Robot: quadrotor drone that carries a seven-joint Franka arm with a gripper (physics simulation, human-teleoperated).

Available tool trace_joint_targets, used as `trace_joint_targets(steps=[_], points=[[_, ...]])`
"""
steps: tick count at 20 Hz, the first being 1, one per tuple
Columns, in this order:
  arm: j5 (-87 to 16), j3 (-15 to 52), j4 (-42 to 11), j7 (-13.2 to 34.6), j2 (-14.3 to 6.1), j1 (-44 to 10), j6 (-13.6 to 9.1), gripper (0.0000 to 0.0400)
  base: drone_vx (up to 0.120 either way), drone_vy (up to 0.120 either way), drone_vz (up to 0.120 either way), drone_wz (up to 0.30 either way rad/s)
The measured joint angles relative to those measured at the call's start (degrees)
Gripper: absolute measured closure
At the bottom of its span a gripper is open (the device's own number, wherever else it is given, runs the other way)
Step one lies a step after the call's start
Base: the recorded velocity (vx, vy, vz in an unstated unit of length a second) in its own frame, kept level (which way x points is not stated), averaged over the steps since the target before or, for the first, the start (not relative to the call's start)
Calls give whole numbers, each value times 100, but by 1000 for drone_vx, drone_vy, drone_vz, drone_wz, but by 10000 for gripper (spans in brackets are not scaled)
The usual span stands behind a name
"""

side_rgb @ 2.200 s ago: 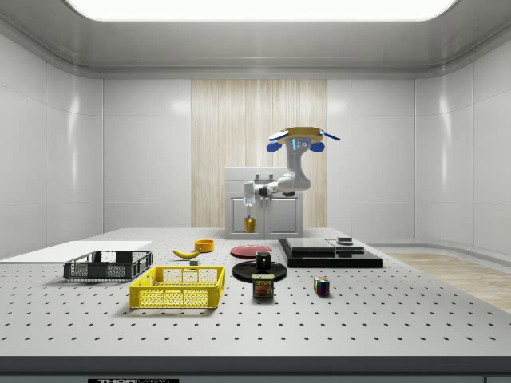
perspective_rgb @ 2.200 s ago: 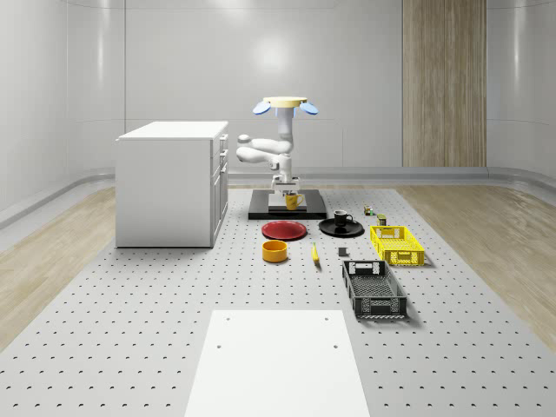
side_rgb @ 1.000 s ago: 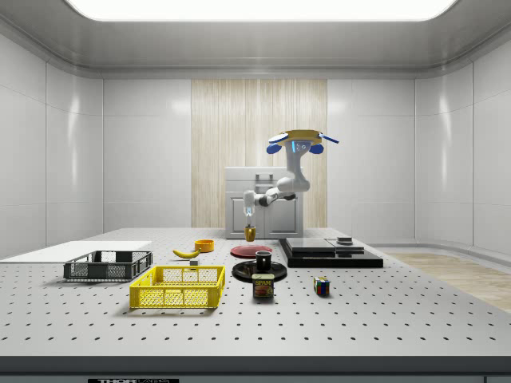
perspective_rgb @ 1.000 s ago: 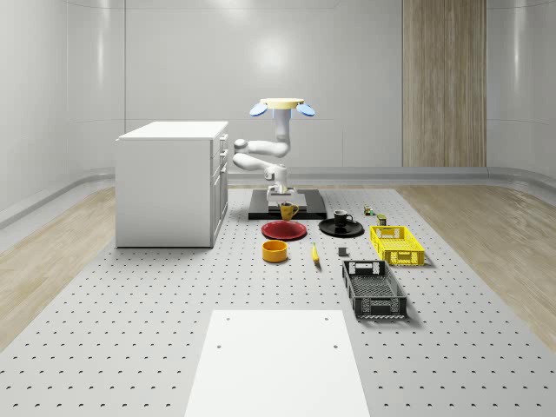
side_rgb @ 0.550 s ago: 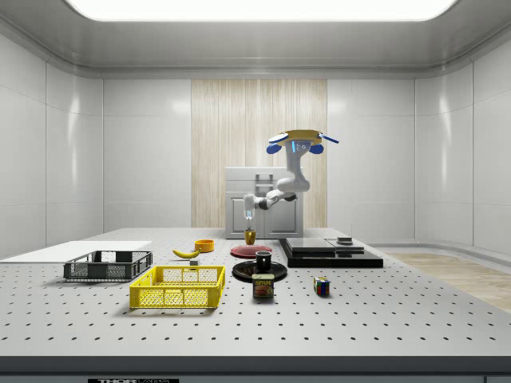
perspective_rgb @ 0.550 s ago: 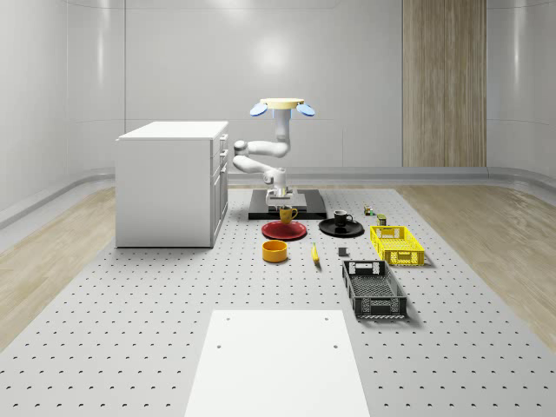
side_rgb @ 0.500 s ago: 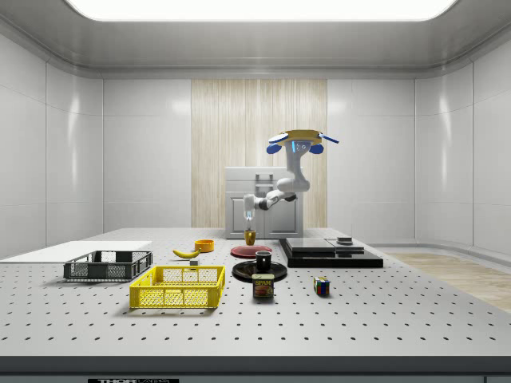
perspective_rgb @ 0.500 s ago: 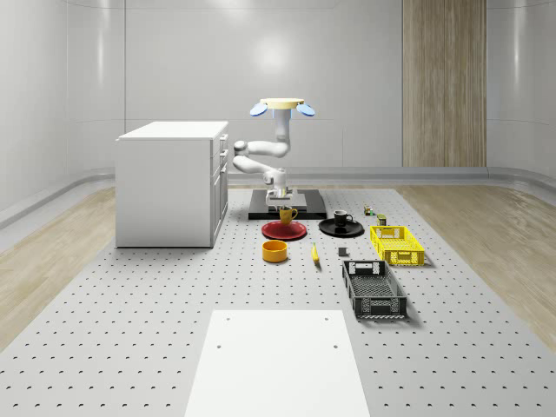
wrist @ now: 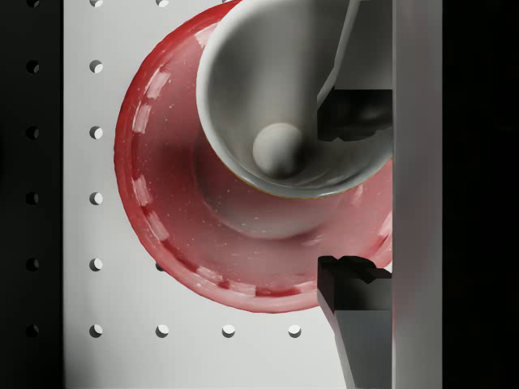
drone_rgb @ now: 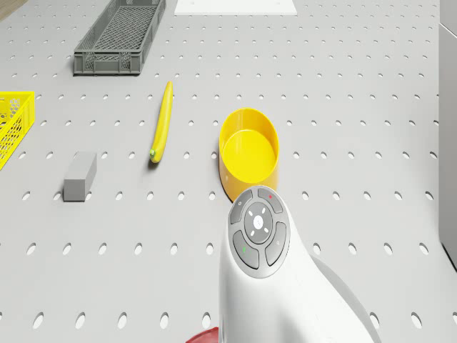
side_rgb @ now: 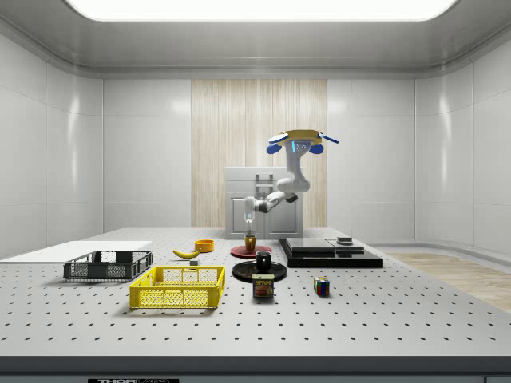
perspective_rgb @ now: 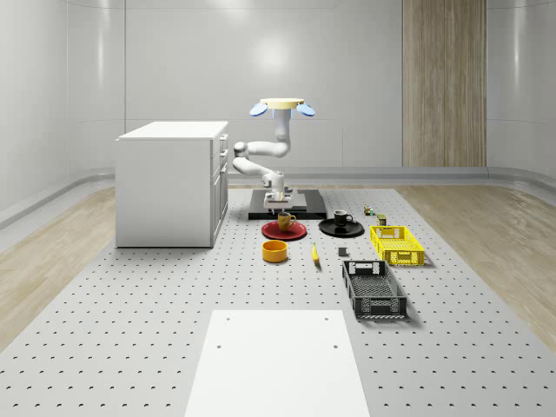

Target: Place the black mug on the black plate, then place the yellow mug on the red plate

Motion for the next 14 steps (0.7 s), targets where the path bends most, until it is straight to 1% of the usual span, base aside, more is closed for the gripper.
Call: trace_joint_targets(steps=[2, 5, 9, 14], points=[[38, 49, -31, -24, 2, 41, -38, 83, 0, 0, 0, 0], [154, 189, -116, -51, -7, 116, -128, 39, 0, 0, 0, 0], [328, 395, -230, -77, -20, 206, -251, 14, 0, 0, 0, 0], [434, 522, -295, -93, -18, 260, -332, 4, 0, 0, 0, 0]])
